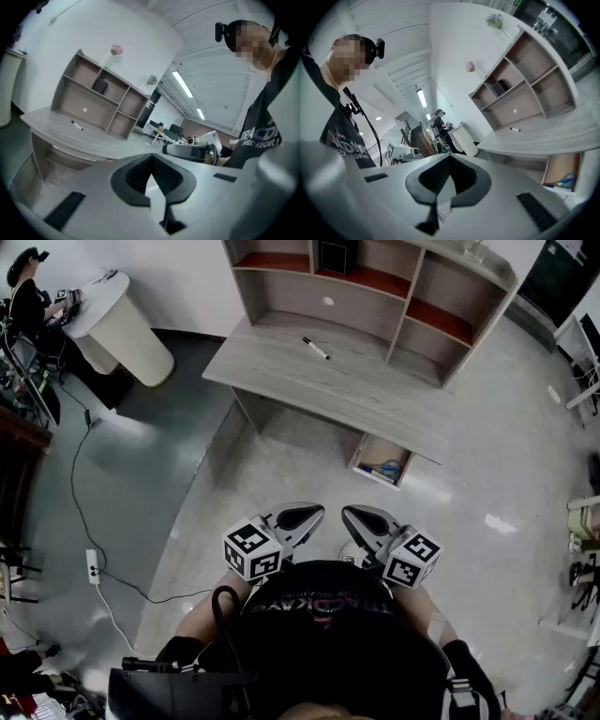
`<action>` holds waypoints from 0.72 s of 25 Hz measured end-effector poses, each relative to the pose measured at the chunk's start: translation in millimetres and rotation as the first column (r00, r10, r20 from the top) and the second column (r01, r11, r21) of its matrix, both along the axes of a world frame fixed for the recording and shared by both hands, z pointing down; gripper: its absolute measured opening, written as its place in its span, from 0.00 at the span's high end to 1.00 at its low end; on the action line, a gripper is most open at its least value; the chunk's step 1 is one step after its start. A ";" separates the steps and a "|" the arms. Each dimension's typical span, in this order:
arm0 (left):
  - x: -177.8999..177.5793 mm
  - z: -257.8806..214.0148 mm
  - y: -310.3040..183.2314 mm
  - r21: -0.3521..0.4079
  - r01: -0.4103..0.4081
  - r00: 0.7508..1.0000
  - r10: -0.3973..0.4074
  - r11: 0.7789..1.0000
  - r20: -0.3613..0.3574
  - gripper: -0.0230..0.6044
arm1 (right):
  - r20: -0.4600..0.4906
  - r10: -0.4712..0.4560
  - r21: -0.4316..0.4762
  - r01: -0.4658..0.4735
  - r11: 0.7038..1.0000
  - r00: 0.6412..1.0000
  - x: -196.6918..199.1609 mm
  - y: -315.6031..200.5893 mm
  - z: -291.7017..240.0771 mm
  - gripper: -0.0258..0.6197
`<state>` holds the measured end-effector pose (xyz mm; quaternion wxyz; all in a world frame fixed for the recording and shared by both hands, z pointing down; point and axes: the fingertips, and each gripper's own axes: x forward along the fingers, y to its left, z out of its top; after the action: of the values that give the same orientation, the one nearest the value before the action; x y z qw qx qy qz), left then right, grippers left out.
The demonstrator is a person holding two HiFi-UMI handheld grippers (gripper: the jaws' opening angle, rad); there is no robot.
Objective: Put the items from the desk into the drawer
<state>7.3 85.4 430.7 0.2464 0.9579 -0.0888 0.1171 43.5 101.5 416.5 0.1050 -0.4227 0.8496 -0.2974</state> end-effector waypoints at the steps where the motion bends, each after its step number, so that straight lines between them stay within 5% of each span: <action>1: 0.6 0.3 0.1 0.000 0.000 1.000 0.000 1.000 0.000 0.95 | -0.001 0.000 0.000 0.000 1.000 1.000 0.1 -0.3 0.0 0.94; 18: 0.6 -1.6 4.1 0.009 -0.001 1.000 0.001 1.000 -0.002 0.95 | -0.004 -0.047 0.031 0.047 0.998 0.999 -6.0 1.5 -7.1 0.93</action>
<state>7.8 89.5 429.0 0.2423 0.9592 -0.0886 0.1159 37.5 102.9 409.4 0.1034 -0.4014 0.8640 -0.2858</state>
